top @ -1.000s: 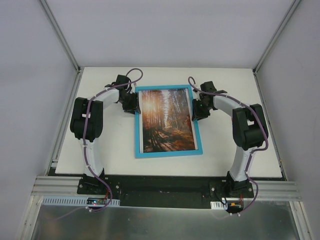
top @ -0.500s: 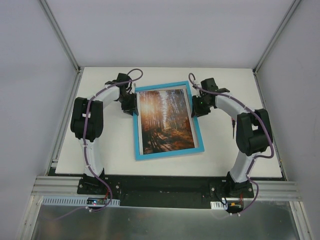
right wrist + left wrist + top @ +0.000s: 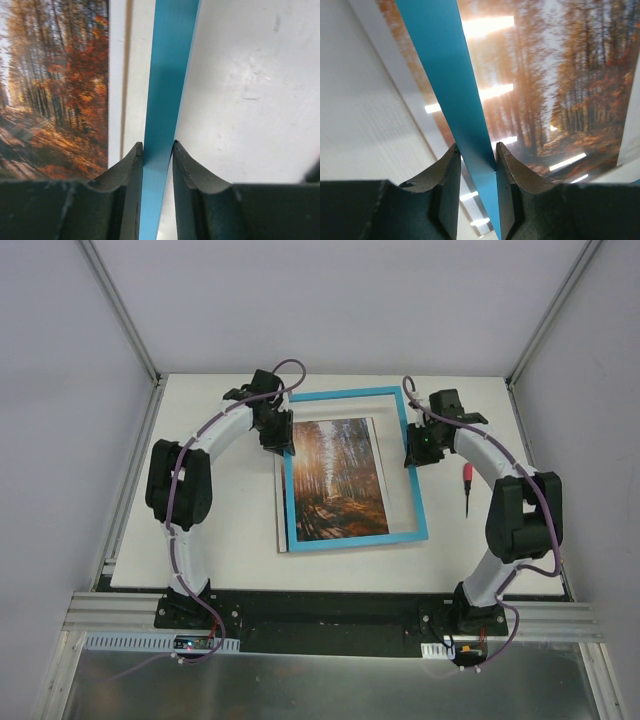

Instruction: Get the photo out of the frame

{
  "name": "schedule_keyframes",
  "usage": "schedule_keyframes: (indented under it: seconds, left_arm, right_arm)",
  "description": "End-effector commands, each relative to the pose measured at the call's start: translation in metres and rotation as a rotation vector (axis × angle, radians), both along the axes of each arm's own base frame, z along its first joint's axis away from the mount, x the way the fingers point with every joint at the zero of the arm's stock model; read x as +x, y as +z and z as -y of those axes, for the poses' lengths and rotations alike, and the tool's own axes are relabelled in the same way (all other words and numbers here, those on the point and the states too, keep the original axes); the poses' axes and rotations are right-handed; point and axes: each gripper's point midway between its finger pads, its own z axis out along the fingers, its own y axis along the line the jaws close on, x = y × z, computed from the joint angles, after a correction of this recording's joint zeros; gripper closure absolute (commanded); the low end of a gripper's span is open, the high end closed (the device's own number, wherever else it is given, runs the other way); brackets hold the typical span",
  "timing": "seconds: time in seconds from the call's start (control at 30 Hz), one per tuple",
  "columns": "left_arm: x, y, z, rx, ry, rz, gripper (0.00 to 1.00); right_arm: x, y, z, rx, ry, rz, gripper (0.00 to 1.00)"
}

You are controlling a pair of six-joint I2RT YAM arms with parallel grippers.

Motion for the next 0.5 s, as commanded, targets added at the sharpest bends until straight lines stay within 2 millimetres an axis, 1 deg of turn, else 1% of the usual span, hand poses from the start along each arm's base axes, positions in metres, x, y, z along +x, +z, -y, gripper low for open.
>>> schedule_keyframes:
  seconds: [0.0, 0.1, 0.2, 0.23, 0.27, 0.33, 0.47]
  left_arm:
    - [0.000, 0.022, 0.020, -0.011, -0.054, 0.030, 0.87]
    - [0.000, 0.019, 0.038, -0.032, -0.071, 0.013, 0.86]
    - [0.001, 0.018, 0.062, -0.048, -0.111, 0.013, 0.87]
    - [0.000, 0.019, 0.072, -0.054, -0.127, 0.014, 0.87]
    - [0.000, 0.019, 0.080, -0.063, -0.140, 0.014, 0.87]
    - [0.001, 0.021, 0.098, -0.083, -0.165, 0.016, 0.86]
    - [-0.004, 0.016, 0.134, -0.122, -0.214, -0.003, 0.86]
  right_arm:
    - [-0.008, 0.021, 0.046, -0.053, -0.036, 0.040, 1.00]
    - [-0.010, 0.022, 0.066, -0.069, -0.064, 0.047, 1.00]
    - [-0.016, 0.024, 0.087, -0.077, -0.096, 0.050, 1.00]
    - [-0.020, 0.023, 0.087, -0.079, -0.087, 0.046, 0.99]
    - [-0.022, 0.023, 0.102, -0.084, -0.119, 0.045, 1.00]
    - [-0.027, 0.022, 0.117, -0.094, -0.142, 0.042, 1.00]
    - [-0.037, 0.020, 0.148, -0.115, -0.191, 0.027, 1.00]
